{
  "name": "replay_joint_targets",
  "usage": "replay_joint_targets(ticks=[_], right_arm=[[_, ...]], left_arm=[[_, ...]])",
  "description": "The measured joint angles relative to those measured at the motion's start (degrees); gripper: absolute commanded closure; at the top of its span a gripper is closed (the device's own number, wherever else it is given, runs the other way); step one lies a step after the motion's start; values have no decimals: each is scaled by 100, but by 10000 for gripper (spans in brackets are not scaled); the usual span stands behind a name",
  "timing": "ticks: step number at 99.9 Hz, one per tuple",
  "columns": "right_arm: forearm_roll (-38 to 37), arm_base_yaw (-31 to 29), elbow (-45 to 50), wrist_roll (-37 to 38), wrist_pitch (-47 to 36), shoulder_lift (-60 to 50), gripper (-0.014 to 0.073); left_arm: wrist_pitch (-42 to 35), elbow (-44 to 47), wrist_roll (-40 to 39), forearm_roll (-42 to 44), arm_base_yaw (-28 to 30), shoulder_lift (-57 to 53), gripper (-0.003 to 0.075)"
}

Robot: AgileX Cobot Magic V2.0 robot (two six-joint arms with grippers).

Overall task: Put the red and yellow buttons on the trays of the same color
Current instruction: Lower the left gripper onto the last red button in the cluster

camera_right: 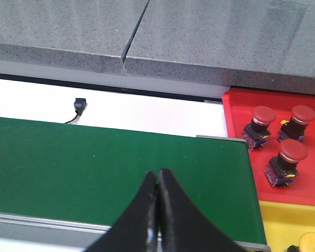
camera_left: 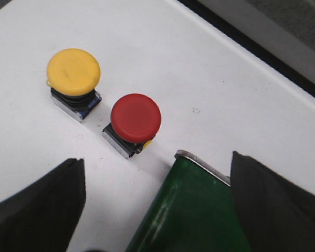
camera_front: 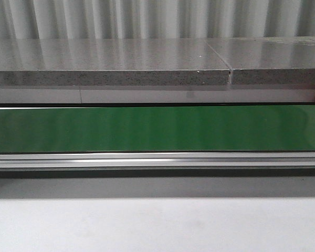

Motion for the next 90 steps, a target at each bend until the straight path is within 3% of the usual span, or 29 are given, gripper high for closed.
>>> replay_joint_targets(ticks=[33, 76, 83, 90], right_arm=[[0, 0, 0, 0, 0, 0, 662], [0, 0, 0, 0, 0, 0, 662], [0, 0, 0, 0, 0, 0, 662], [0, 0, 0, 0, 11, 0, 662]], left_arm=[[288, -835, 0, -63, 85, 1148, 176], [361, -1307, 0, -149, 214, 1806, 177], [370, -1319, 0, -160, 214, 1829, 209], [370, -1330, 0, -160, 214, 1829, 295]])
